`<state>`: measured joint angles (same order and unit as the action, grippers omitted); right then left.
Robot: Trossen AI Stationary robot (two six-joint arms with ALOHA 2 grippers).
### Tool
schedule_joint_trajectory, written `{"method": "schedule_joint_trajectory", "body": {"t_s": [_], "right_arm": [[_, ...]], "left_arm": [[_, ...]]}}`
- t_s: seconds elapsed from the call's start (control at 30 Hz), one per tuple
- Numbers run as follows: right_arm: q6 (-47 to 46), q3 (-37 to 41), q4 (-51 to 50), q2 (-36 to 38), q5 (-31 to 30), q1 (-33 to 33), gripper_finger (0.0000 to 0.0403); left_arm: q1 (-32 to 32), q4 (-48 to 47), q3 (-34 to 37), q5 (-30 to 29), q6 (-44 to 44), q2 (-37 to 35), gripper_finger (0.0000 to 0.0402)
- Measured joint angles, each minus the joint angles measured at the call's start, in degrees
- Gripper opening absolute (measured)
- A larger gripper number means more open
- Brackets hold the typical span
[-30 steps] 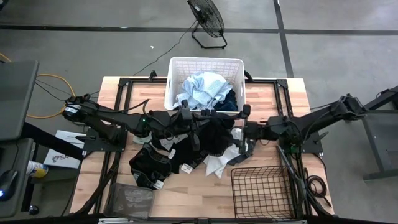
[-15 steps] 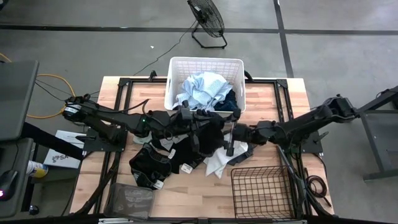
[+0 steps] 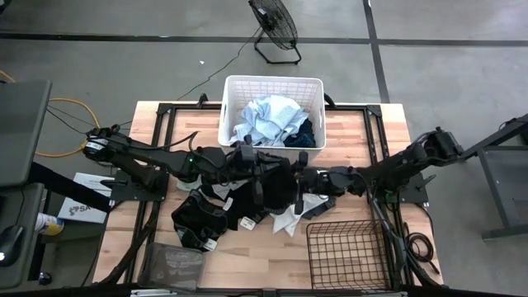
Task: Pick & Place Cloths
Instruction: Put the bottom black boxer into the wire basket
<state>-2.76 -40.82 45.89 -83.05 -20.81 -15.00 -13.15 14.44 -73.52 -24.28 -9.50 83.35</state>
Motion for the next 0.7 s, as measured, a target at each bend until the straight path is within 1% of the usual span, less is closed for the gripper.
{"method": "schedule_joint_trajectory", "body": {"t_s": [0.13,0.27,0.33,0.37,0.43,0.5,0.6,0.7], "right_arm": [[-3.43,0.00,-0.16,0.49,0.19,-0.02,0.0184],[-9.47,0.00,-0.37,0.70,0.39,-0.07,0.0080],[-12.62,0.00,-0.62,0.76,1.07,-0.07,0.0028],[-13.84,0.00,-0.66,0.76,1.62,-0.07,0.0018],[-17.25,0.00,-1.11,0.76,1.87,-0.07,0.0013],[-20.97,0.00,-2.32,0.76,1.92,-0.07,0.0010],[-23.71,0.02,-4.32,1.37,2.52,-0.14,0.0009],[-25.90,0.02,-7.61,2.95,2.97,-0.17,0.0008]], "left_arm": [[0.00,0.00,0.00,0.44,0.00,0.00,0.0000],[0.00,0.02,0.00,1.00,-0.02,0.00,0.0001],[0.00,0.02,0.00,1.00,-0.02,0.00,0.0007],[0.00,0.02,0.00,0.99,-0.02,0.00,0.0013],[0.00,-0.02,0.00,0.99,-0.02,0.00,0.0029],[0.00,-0.09,0.00,0.97,0.27,0.00,0.0054],[0.00,-0.49,0.00,0.93,0.70,0.00,0.0104],[0.00,-0.89,0.00,0.94,0.72,-0.68,0.0166]]}}
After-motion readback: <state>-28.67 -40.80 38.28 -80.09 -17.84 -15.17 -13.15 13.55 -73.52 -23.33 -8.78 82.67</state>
